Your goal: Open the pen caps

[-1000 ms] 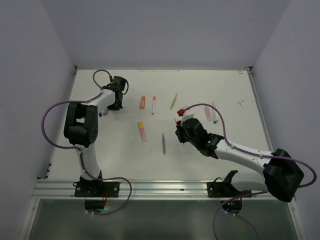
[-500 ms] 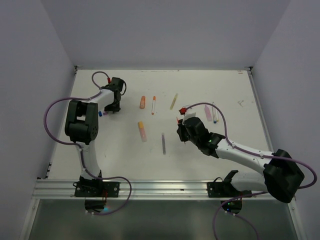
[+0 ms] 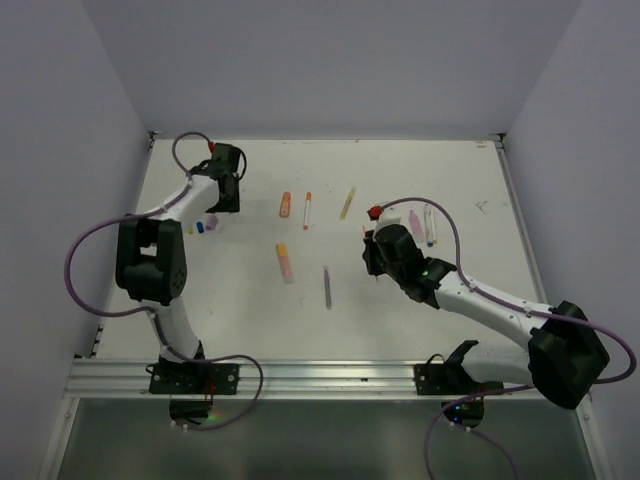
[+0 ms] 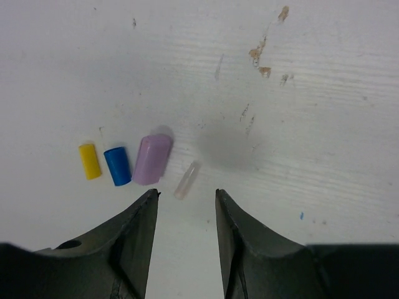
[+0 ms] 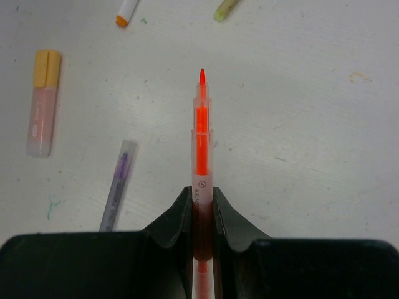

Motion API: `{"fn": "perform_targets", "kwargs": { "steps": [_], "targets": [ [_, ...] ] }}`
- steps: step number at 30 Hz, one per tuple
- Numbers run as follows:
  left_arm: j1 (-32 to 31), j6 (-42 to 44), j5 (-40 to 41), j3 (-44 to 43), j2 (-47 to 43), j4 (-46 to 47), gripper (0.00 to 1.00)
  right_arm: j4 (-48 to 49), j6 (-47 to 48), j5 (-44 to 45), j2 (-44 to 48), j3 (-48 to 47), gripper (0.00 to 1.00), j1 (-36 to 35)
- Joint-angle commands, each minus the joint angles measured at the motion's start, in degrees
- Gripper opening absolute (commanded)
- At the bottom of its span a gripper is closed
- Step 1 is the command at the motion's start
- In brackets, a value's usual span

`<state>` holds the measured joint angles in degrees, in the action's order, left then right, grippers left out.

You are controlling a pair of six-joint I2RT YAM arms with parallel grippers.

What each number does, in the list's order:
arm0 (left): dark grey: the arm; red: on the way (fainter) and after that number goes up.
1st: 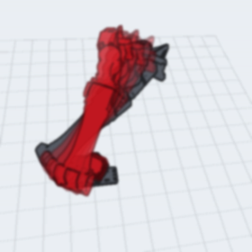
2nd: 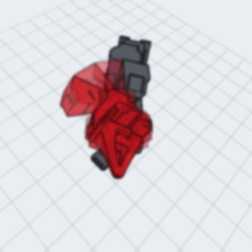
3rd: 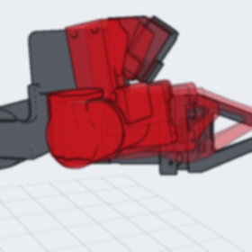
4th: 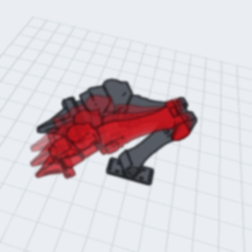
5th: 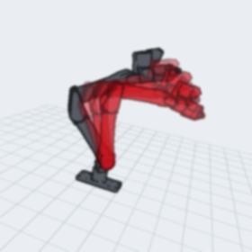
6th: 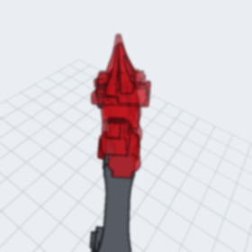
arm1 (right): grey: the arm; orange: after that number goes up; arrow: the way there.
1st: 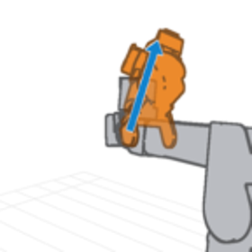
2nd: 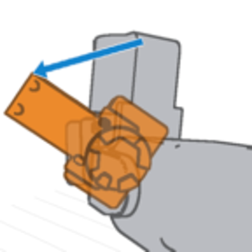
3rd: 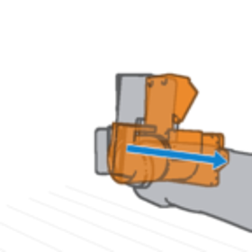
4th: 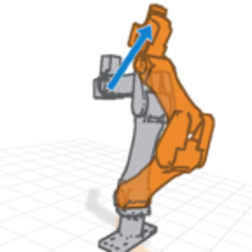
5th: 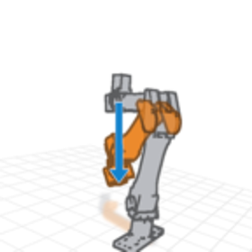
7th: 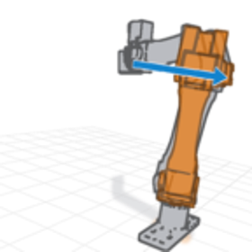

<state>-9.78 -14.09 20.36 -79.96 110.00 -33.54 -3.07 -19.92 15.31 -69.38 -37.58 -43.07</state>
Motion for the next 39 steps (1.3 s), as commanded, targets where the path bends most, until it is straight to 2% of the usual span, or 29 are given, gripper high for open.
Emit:
{"fn": "perform_targets", "kwargs": {
  "steps": [1,6,8,13,16,21,23,26,28,31,39],
  "targets": [
    [0.11,-1.38,-3.74,-2.30,-11.54,-1.35,0.46,-2.81,-0.73,1.12,-1.01,-5.30,0.00,3.86],
    [0.11,-1.73,-6.03,0.23,-26.91,-1.09,0.47,-8.26,-1.26,0.86,-8.65,-11.45,0.00,11.93],
    [0.11,-2.17,-5.42,2.78,-34.62,1.27,0.50,-9.32,-1.35,-0.45,-12.15,-14.35,0.00,14.84],
    [0.20,-1.48,-4.02,14.82,-51.42,6.99,0.64,-11.08,-0.91,-1.42,-19.11,-19.89,0.00,20.03],
    [0.20,-1.03,-1.12,20.36,-57.07,8.57,0.65,-11.96,0.50,-1.95,-24.38,-23.58,0.00,23.02],
    [0.20,-1.21,2.22,31.16,-69.63,16.12,0.82,-14.33,5.15,-2.39,-32.72,-29.90,0.02,26.54],
    [0.11,-1.03,3.45,32.66,-71.23,16.93,0.85,-14.86,5.94,-2.56,-34.49,-31.14,0.02,27.15],
    [0.11,-1.38,5.12,34.60,-73.07,17.63,0.97,-15.82,7.08,-2.30,-37.13,-32.73,0.04,27.86],
    [0.11,-1.56,6.09,35.75,-74.13,18.50,1.00,-16.00,7.44,-1.69,-38.28,-33.52,0.05,28.21],
    [0.11,-1.47,5.66,38.56,-74.75,19.74,1.00,-16.27,7.97,-1.69,-39.86,-34.31,0.07,28.57],
    [0.11,-1.47,5.13,38.83,-74.40,19.56,1.00,-16.88,9.02,-0.64,-42.06,-35.28,0.19,28.83]
  ]
}}
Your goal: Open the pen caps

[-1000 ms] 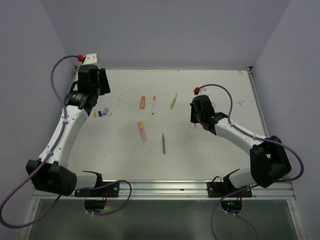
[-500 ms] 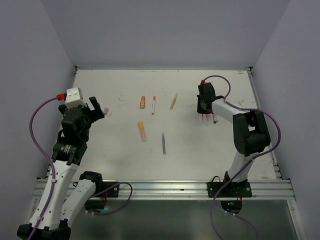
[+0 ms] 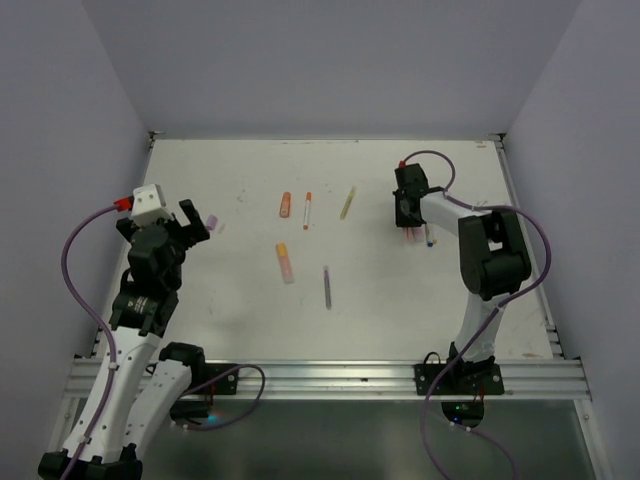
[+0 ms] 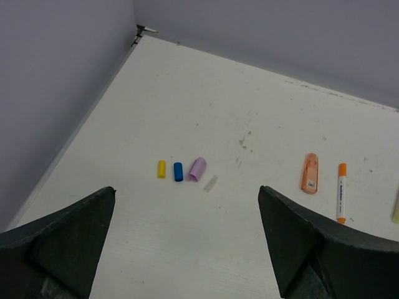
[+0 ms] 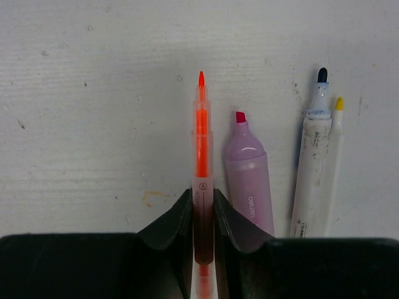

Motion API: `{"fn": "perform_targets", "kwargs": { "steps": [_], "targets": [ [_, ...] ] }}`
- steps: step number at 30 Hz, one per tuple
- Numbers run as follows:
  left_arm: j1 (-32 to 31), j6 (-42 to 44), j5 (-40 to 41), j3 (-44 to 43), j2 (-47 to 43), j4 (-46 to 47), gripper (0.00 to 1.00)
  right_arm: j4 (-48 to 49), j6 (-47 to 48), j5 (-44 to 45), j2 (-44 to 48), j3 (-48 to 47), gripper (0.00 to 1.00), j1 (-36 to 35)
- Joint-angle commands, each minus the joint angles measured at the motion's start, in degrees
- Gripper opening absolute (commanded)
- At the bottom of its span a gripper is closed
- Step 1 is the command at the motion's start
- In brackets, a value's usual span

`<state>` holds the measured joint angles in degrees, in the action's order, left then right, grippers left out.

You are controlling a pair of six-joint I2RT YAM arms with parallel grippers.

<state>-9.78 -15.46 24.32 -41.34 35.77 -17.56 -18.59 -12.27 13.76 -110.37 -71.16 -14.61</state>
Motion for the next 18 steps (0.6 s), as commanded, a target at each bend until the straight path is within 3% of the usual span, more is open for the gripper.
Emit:
{"fn": "perform_targets", "kwargs": {
  "steps": [1,7,11,18],
  "targets": [
    [0.11,-0.09,1.09,0.21,0.00,3.59,1.00,-1.27,1.46,1.18,-0.90,-1.62,0.22,0.37],
    [0.11,-0.09,0.82,0.30,0.18,3.67,1.00,-1.98,1.55,0.92,0.50,-2.06,0.37,0.37],
    [0.11,-0.09,0.73,0.30,0.44,3.68,1.00,-2.24,1.20,0.83,4.27,-1.97,0.42,-0.06],
    [0.11,-0.27,-0.06,0.39,1.14,3.76,1.00,-1.01,-2.75,-1.19,16.49,1.97,0.75,-4.63]
  ]
}}
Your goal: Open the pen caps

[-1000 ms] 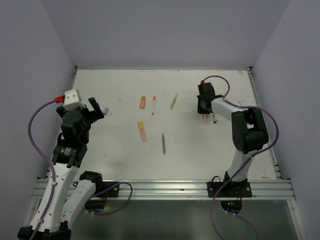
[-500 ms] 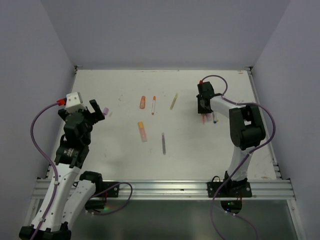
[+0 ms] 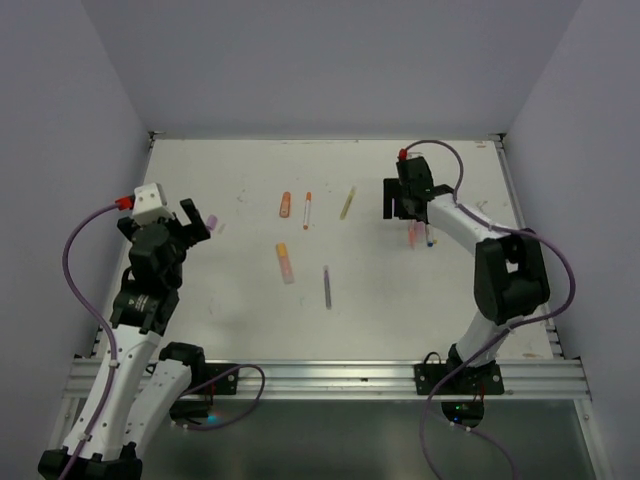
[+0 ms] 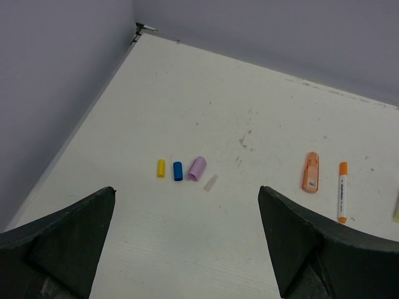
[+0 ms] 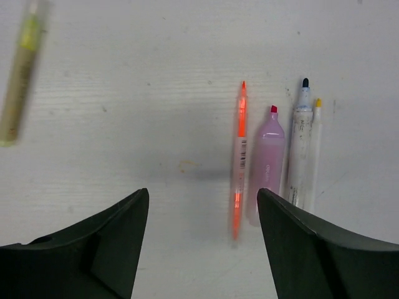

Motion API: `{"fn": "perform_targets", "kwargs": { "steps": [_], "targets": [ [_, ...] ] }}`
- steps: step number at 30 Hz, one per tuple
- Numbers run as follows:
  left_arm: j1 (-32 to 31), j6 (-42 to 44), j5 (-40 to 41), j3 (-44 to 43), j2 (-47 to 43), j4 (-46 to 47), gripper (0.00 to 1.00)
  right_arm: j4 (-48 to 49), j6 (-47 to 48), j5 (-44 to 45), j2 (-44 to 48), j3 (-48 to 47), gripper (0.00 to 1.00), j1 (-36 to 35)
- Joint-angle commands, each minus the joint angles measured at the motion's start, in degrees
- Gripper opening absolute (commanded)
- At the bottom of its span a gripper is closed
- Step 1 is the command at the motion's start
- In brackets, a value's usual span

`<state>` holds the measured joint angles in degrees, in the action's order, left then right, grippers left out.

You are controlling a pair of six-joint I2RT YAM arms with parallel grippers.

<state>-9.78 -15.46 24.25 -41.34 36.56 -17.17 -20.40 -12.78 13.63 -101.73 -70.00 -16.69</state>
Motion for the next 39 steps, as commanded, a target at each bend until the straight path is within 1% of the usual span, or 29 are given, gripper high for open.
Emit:
{"fn": "perform_targets", "kwargs": {
  "steps": [1,3,4,6,7,8,13,16,21,26,29,30,33,36,37,38,39],
  "targets": [
    [0.11,-0.36,-0.17,0.39,0.45,3.37,1.00,0.80,-3.30,-0.97,9.00,1.35,0.77,-4.82],
    [0.11,-0.44,-0.34,0.39,0.80,3.28,1.00,0.80,-4.71,1.04,11.99,2.84,0.81,-7.91],
    [0.11,-0.44,-0.43,0.39,0.88,3.28,1.00,0.72,-6.19,1.57,12.69,3.37,0.81,-11.40],
    [0.11,-0.53,-0.43,0.30,1.23,3.28,1.00,0.72,-8.05,2.45,14.36,4.95,0.82,-15.02],
    [0.11,-0.62,-0.52,0.30,1.24,3.28,1.00,0.63,-10.23,2.80,14.72,5.57,0.82,-18.70],
    [0.11,-0.62,-0.52,0.38,1.32,3.37,1.00,0.19,-11.03,3.07,14.90,6.01,0.82,-20.47],
    [0.11,-0.80,-0.70,0.47,1.85,3.28,1.00,-2.18,-17.01,4.56,12.62,7.94,0.81,-31.27],
    [0.11,-0.88,-0.70,0.56,2.03,3.37,1.00,-3.24,-19.91,6.67,10.60,8.73,0.78,-35.76],
    [0.11,-0.97,-0.96,0.56,2.47,3.28,1.00,-3.77,-22.82,7.38,6.99,9.26,0.72,-39.90],
    [0.11,-0.88,-1.05,0.65,2.56,3.28,1.00,-3.41,-23.61,7.03,2.61,8.30,0.66,-42.02],
    [0.11,-0.88,-1.13,0.56,2.64,3.28,1.00,-3.41,-23.79,7.11,0.84,7.95,0.59,-42.20],
    [0.11,-0.97,-1.31,0.56,2.64,3.28,1.00,-3.41,-23.79,7.11,0.05,7.95,0.54,-42.20],
    [0.11,-1.15,-2.10,0.65,2.73,3.37,1.00,-3.24,-24.05,7.11,-1.09,8.03,0.46,-42.29],
    [0.11,-1.15,-3.85,0.74,3.08,3.72,1.00,-3.50,-24.05,7.64,-2.06,8.12,0.36,-42.29],
    [0.11,-1.15,-4.47,0.74,3.34,3.81,1.00,-3.76,-24.05,7.73,-2.07,8.30,0.27,-42.29],
    [0.11,-1.15,-5.34,0.65,3.61,3.90,1.00,-3.77,-24.05,7.64,-2.07,8.47,0.22,-42.29],
    [0.11,-1.41,-7.88,0.30,4.22,3.90,1.00,-3.68,-24.05,7.90,-1.98,8.56,0.17,-42.20]
  ]
}}
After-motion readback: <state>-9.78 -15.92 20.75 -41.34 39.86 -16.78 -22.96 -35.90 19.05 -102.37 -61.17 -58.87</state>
